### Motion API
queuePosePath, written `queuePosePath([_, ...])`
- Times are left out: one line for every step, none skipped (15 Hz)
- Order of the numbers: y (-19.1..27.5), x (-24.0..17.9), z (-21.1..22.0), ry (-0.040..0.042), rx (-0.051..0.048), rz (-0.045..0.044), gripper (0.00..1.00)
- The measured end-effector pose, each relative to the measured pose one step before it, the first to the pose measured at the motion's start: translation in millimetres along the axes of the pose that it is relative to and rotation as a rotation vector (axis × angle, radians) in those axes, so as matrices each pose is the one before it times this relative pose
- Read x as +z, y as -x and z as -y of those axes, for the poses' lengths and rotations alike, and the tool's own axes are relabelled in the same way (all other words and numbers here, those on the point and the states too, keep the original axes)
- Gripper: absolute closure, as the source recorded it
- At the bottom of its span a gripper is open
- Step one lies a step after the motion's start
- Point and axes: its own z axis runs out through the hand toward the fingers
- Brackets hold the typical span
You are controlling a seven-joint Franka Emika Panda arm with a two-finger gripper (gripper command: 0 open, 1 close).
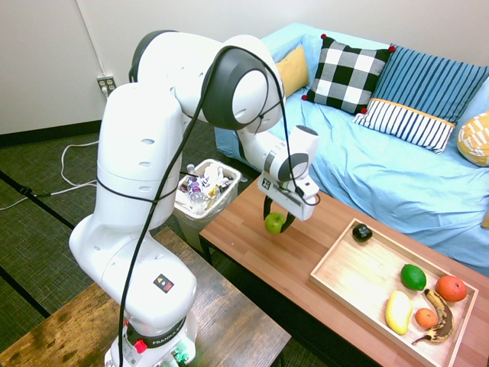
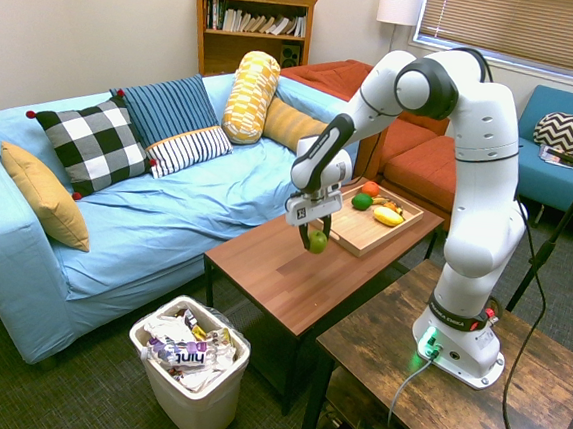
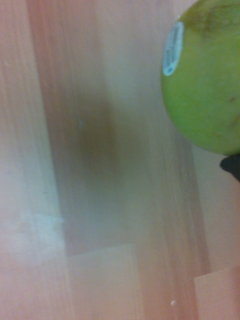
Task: Put the apple in the tray
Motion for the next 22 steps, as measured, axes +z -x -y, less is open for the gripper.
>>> queuePosePath([-18.38,-18.73,-9.50,-0.02775,0.03569,-0.01517,1.00])
queuePosePath([-21.22,-13.22,-10.42,-0.02167,0.03612,-0.01218,1.00])
queuePosePath([-23.46,-9.22,-12.72,-0.01468,0.03504,-0.00703,1.00])
queuePosePath([-22.67,-7.76,-12.40,-0.00940,0.03108,-0.00335,1.00])
queuePosePath([-23.91,-7.21,-14.07,-0.00773,0.03238,-0.00579,1.00])
queuePosePath([-23.61,-4.25,-15.32,-0.00480,0.02926,-0.00420,1.00])
queuePosePath([-23.18,-2.49,-14.54,-0.00122,0.02636,0.00119,1.00])
queuePosePath([-21.89,1.05,-12.70,0.00301,0.03003,-0.00061,1.00])
queuePosePath([-21.07,5.13,-10.29,0.00646,0.02881,-0.00148,1.00])
queuePosePath([-20.23,9.57,-7.61,0.01063,0.02711,-0.00061,1.00])
queuePosePath([-16.88,10.97,-2.17,0.01179,0.02168,-0.00151,1.00])
queuePosePath([-14.17,12.46,0.70,0.01243,0.01736,0.00052,1.00])
queuePosePath([-13.06,12.04,2.80,0.00961,0.01639,0.00224,1.00])
queuePosePath([-11.18,9.40,3.03,0.00905,0.01097,-0.00004,1.00])
queuePosePath([-10.16,9.93,1.29,0.01189,0.01069,0.00296,1.00])
queuePosePath([-8.12,9.58,1.42,0.00965,0.00958,0.00590,1.00])
queuePosePath([-6.49,9.69,1.22,0.00882,0.00660,0.00440,1.00])
queuePosePath([-4.05,9.63,2.09,0.00799,0.00293,0.00557,1.00])
queuePosePath([-1.70,9.49,3.33,0.00759,-0.00060,0.00533,1.00])
queuePosePath([-0.23,8.16,3.87,0.00402,-0.00232,0.00476,1.00])
queuePosePath([-0.03,6.47,3.29,0.00325,-0.00352,0.00357,1.00])
queuePosePath([-0.65,3.72,1.67,0.00285,-0.00306,0.00056,1.00])
